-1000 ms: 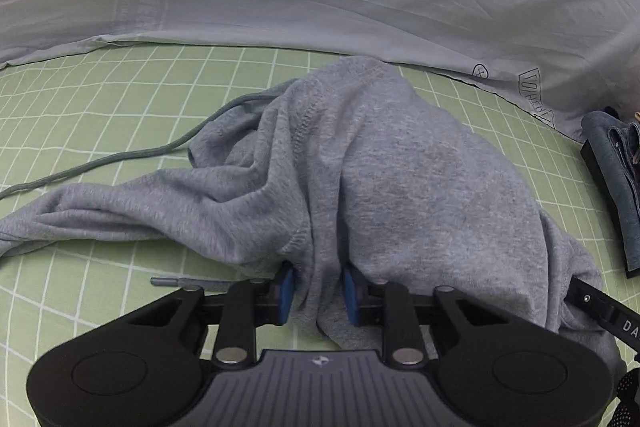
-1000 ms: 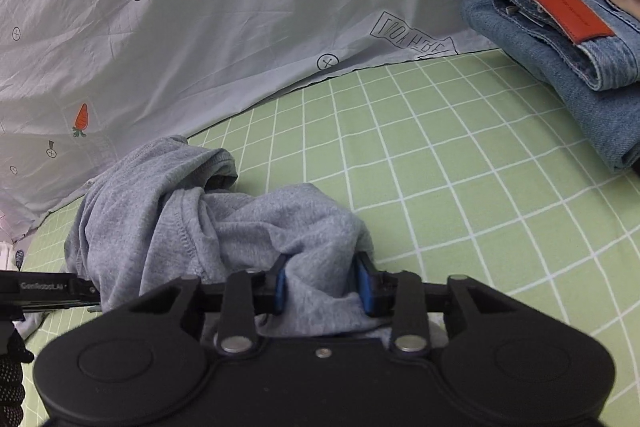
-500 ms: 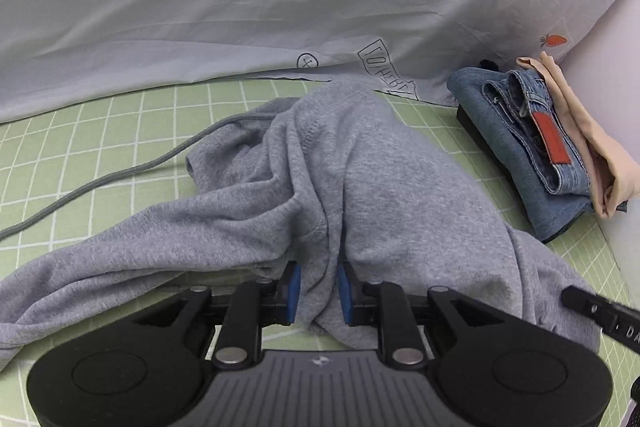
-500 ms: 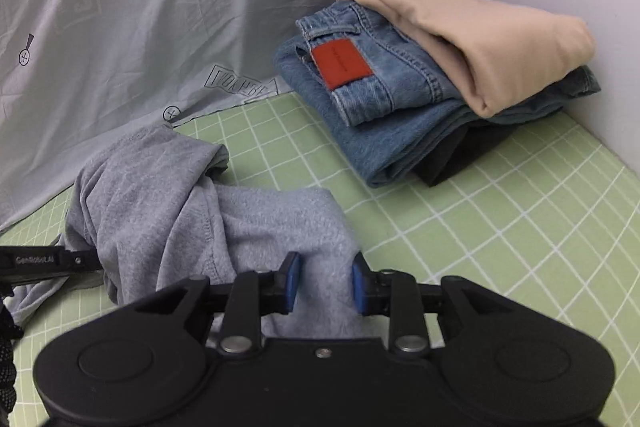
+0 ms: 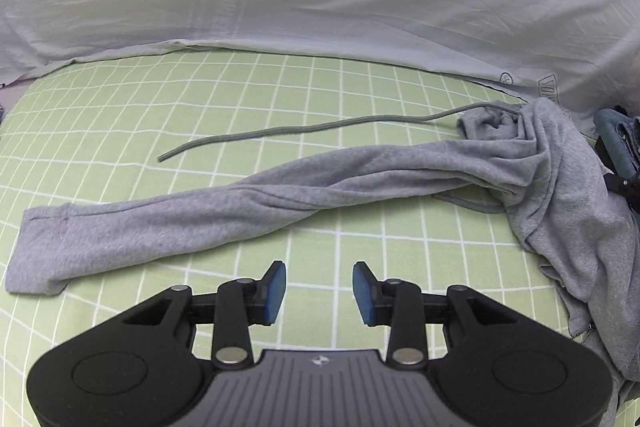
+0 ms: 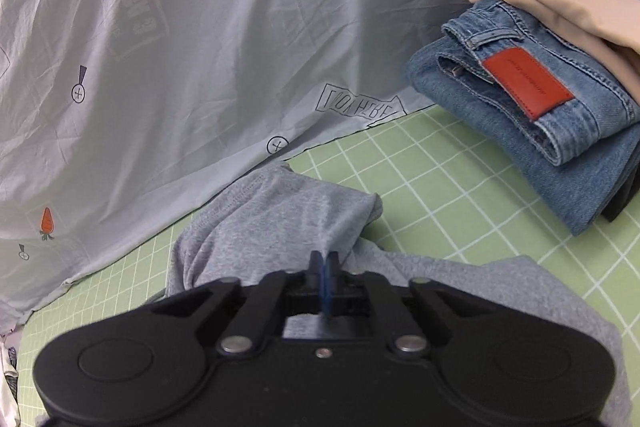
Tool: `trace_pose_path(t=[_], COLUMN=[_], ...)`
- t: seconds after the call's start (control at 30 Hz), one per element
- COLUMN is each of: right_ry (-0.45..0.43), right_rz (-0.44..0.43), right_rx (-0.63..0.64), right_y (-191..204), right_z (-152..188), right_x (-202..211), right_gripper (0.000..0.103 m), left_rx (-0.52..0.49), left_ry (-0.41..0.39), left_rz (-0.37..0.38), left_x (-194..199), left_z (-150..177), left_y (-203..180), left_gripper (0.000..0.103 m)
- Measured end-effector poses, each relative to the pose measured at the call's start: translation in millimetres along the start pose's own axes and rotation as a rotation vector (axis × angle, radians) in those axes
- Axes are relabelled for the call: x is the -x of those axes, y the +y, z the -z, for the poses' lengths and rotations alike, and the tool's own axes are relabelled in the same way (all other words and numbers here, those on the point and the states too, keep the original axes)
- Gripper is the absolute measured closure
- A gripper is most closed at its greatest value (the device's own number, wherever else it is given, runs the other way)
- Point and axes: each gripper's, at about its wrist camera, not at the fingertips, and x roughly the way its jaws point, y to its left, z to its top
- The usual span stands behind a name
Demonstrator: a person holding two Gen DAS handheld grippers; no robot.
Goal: Fold clothes
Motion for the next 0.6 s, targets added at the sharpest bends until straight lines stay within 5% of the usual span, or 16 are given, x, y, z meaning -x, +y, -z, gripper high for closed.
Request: trace_pose_path(t=[0.23, 0.43, 0.53, 0.6], right_ry=[0.066, 0.226, 0.194, 0.128], right_rz=[-0.194, -0.225, -0.211, -0.185], right_rx=[0.204, 0.334, 0.296, 0.255], right_y=[91, 123, 109, 93], right_z=[48, 105, 97, 83], right_x=[32, 27, 42, 55], right_gripper=[0.102, 0.101, 0.09, 0.069], left_rx=[0.071, 0.069, 0.057, 0.051], left_ry=[0.022, -0.009, -0.029, -0.035], left_rz=[-0.015, -0.016, -0.016, -0.014], left_x=[15, 28, 34, 36], left_z=[23, 26, 27, 28], left_y=[26, 27, 26, 26], left_gripper=[0.064, 0.064, 0.062, 0.059])
